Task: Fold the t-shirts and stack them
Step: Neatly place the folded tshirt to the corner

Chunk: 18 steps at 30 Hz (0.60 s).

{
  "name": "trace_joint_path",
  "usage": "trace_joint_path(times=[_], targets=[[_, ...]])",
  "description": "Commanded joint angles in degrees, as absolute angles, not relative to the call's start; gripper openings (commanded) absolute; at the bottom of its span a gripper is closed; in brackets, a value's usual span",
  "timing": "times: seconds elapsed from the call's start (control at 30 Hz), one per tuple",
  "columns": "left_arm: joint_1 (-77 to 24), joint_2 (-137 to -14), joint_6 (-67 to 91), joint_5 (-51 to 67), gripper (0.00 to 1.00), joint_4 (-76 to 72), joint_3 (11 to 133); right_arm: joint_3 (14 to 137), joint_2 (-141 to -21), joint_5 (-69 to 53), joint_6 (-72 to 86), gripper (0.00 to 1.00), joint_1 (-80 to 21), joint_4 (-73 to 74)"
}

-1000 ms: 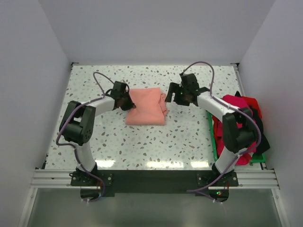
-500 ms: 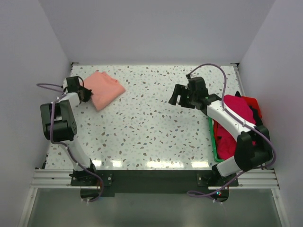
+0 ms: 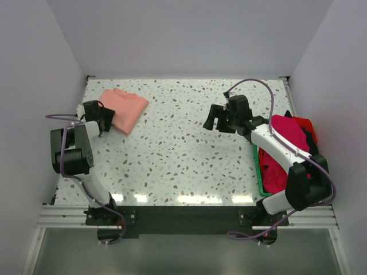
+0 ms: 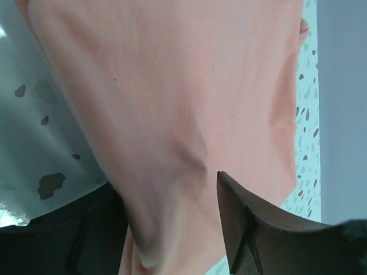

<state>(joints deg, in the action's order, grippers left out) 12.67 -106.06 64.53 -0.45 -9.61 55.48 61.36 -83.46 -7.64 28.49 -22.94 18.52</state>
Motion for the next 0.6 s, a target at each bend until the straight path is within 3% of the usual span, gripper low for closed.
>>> trace_joint_path(times=[0.0,0.23,0.37,0.57], targets=[[12.2,-98.9,60.2,-5.9,0.65,-6.0,56.1,61.3,-81.7,-9.6,27.4,0.82,-23.4,17.3],[12.0,-90.2,58.6,-18.2,0.69,12.8,57.0,61.5,-80.9,-10.3,27.5,0.82,-23.7,17.4],[7.0,-84.7,53.8,-23.9,0.62,13.6,57.2,61.6,-80.3,-10.5,27.5,0.82,-23.7,17.5],[-1.9,-92.3,46.6,-30.2,0.59,19.3,66.6,61.9,-80.3,-10.6,27.4,0.82,-23.8,17.8]])
